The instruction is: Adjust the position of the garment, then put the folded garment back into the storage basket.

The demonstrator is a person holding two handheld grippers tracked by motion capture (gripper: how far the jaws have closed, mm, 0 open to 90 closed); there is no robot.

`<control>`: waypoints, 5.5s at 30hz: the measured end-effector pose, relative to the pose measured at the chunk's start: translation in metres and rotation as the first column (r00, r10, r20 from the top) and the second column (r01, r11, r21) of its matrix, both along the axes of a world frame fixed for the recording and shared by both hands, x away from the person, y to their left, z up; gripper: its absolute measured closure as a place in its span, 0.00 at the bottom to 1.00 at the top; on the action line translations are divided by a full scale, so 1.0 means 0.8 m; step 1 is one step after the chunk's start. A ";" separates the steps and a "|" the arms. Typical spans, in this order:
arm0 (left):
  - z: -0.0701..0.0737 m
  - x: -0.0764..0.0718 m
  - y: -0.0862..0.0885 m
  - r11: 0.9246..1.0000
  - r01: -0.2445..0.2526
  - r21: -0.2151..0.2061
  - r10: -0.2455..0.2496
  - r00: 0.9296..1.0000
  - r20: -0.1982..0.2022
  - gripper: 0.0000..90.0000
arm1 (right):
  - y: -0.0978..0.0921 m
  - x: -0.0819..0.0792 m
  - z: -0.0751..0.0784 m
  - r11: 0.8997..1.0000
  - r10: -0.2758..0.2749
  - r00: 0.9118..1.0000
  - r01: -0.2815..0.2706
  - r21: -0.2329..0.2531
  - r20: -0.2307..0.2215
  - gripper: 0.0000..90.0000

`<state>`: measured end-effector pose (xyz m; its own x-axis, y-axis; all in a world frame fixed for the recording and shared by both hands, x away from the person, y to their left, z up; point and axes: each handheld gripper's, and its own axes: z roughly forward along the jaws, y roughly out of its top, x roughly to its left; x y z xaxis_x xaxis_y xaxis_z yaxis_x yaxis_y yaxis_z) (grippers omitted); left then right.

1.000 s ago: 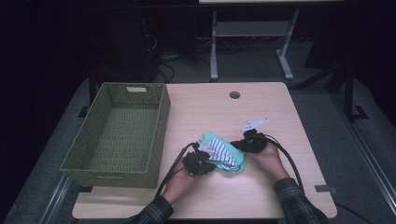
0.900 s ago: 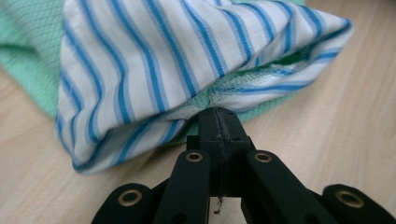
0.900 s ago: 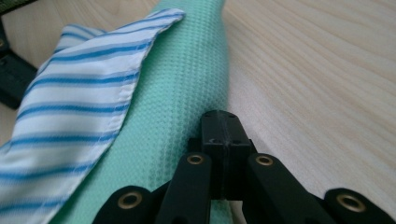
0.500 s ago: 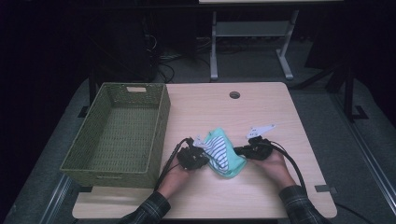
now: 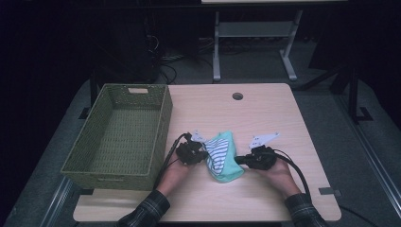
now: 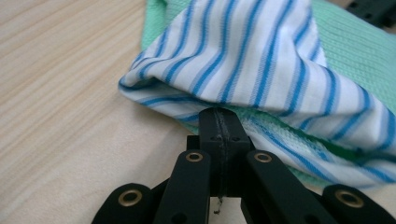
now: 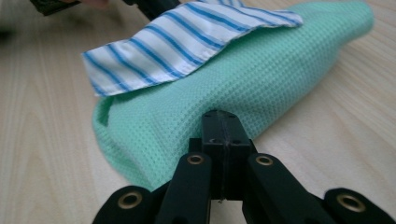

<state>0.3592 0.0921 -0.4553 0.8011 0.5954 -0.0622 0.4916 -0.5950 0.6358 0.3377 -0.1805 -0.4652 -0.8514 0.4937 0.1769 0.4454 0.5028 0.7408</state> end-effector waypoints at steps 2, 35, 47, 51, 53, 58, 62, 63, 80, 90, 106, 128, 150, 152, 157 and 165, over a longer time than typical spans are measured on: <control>0.001 0.005 -0.001 1.000 -0.004 -0.014 0.004 1.000 0.007 0.99 | 0.001 -0.004 0.000 1.000 0.004 1.000 -0.004 0.004 0.004 1.00; 0.036 -0.001 -0.001 0.993 0.116 -0.018 -0.116 0.993 0.019 0.44 | -0.109 -0.075 -0.012 0.949 -0.309 0.946 0.313 -0.035 0.101 0.50; 0.049 0.001 -0.023 0.972 0.230 0.045 -0.231 0.973 0.021 0.18 | -0.123 -0.083 -0.020 0.926 -0.365 0.927 0.371 -0.072 0.080 0.21; 0.047 0.002 -0.029 0.966 0.248 0.074 -0.251 0.968 0.026 0.16 | -0.117 -0.084 -0.021 0.924 -0.358 0.927 0.369 -0.102 0.107 0.17; 0.044 0.002 -0.034 0.959 0.266 0.098 -0.270 0.963 0.027 0.15 | -0.117 -0.083 -0.021 0.924 -0.357 0.928 0.368 -0.104 0.109 0.17; 0.035 0.006 -0.039 0.949 0.290 0.120 -0.294 0.956 0.012 0.15 | -0.117 -0.083 -0.021 0.924 -0.357 0.928 0.368 -0.104 0.109 0.17; 0.022 0.008 -0.045 0.940 0.301 0.163 -0.303 0.953 -0.016 0.15 | -0.117 -0.083 -0.021 0.925 -0.356 0.928 0.366 -0.104 0.108 0.17; 0.019 0.008 -0.046 0.937 0.307 0.168 -0.308 0.951 -0.020 0.15 | -0.117 -0.083 -0.021 0.925 -0.356 0.928 0.366 -0.103 0.107 0.17; 0.003 0.009 -0.053 0.916 0.337 0.216 -0.335 0.941 -0.048 0.14 | -0.116 -0.083 -0.021 0.927 -0.349 0.931 0.360 -0.107 0.106 0.14; 0.007 0.010 -0.049 0.928 0.317 0.198 -0.308 0.948 -0.074 0.31 | -0.116 -0.083 -0.021 0.926 -0.351 0.931 0.361 -0.106 0.105 0.14; 0.013 0.009 -0.049 0.949 0.254 0.187 -0.241 0.966 -0.091 0.80 | -0.116 -0.083 -0.021 0.927 -0.350 0.931 0.360 -0.107 0.105 0.15; 0.053 0.014 -0.034 0.975 0.211 0.066 -0.199 0.968 -0.152 0.80 | -0.116 -0.083 -0.021 0.927 -0.350 0.931 0.360 -0.106 0.105 0.14; 0.124 0.008 -0.006 0.976 0.218 0.001 -0.216 0.968 -0.130 0.80 | -0.115 -0.083 -0.022 0.927 -0.347 0.932 0.358 -0.114 0.100 0.11; 0.132 0.007 0.001 0.976 0.219 -0.009 -0.218 0.968 -0.121 0.80 | -0.115 -0.083 -0.022 0.927 -0.348 0.932 0.358 -0.114 0.100 0.11; 0.148 0.006 0.020 0.978 0.205 -0.032 -0.207 0.972 -0.108 0.80 | -0.115 -0.083 -0.022 0.926 -0.349 0.932 0.359 -0.114 0.100 0.10; 0.169 0.004 0.046 0.982 0.185 -0.043 -0.188 0.979 -0.083 0.80 | -0.115 -0.083 -0.022 0.926 -0.350 0.931 0.360 -0.115 0.100 0.10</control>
<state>0.3625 0.1292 -0.3199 0.8884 0.4323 -0.1544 0.4282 -0.6593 0.6180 0.2717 -0.2727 -0.4826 -0.6245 0.7803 0.0328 0.5569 0.4155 0.7192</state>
